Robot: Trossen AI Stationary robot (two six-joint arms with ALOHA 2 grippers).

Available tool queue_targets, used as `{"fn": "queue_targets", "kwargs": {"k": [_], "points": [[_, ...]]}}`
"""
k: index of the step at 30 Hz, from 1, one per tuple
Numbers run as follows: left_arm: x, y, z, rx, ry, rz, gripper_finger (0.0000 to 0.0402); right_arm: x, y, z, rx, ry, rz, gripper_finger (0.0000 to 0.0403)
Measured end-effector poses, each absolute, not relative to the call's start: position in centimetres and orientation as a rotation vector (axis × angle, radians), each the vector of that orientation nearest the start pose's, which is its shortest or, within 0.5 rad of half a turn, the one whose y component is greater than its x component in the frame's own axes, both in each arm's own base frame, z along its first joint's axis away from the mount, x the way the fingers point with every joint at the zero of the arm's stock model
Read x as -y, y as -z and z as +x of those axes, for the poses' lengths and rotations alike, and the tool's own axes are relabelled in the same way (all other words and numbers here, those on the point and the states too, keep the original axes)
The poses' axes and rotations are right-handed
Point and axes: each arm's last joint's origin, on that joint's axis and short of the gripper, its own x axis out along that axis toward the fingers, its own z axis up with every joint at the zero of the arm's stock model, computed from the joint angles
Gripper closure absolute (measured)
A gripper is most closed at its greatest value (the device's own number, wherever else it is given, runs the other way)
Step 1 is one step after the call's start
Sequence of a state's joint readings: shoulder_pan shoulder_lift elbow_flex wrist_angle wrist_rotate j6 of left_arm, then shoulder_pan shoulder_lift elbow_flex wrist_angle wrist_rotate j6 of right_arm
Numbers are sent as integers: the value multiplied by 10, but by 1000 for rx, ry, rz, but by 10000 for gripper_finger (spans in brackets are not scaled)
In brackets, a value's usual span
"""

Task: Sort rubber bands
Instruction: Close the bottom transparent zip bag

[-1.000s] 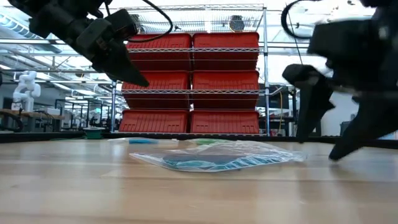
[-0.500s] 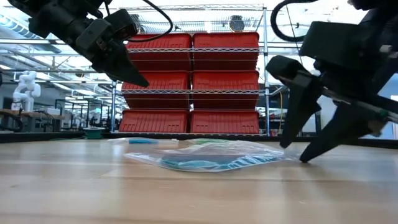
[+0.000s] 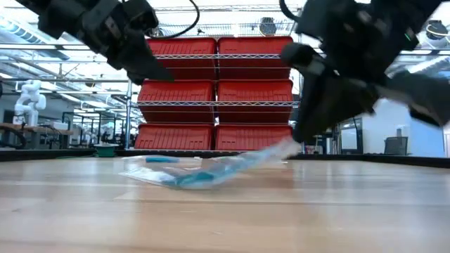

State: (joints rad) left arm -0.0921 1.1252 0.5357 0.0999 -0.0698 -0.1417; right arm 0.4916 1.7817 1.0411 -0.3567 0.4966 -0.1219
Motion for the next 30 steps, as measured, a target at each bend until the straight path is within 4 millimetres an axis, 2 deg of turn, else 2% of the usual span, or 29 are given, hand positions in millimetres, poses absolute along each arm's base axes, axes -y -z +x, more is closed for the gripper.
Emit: {"fn": "queue_targets", "kwargs": {"k": [4,8,11,16,20,25,30], "points": [[22,-226,234,-452,72,-92,391,-141,-188,319,-973,-1,-554,402],[25,-246,240,-401,131,-80,388,-118,-215,336,-997,82,-413,402],[25,-256,242,-410,131,-88,368,-101,-232,350,-946,140,-340,403],[24,-249,245,-516,43,-147,303,-73,-247,368,-862,222,-258,403],[22,-237,252,-575,-44,-205,247,-58,-252,375,-805,259,-226,403],[24,-225,265,-572,-57,-257,201,-55,-256,380,-746,262,-218,403],[23,-218,276,-532,-125,-290,185,-56,-258,382,-717,261,-211,403]]}}
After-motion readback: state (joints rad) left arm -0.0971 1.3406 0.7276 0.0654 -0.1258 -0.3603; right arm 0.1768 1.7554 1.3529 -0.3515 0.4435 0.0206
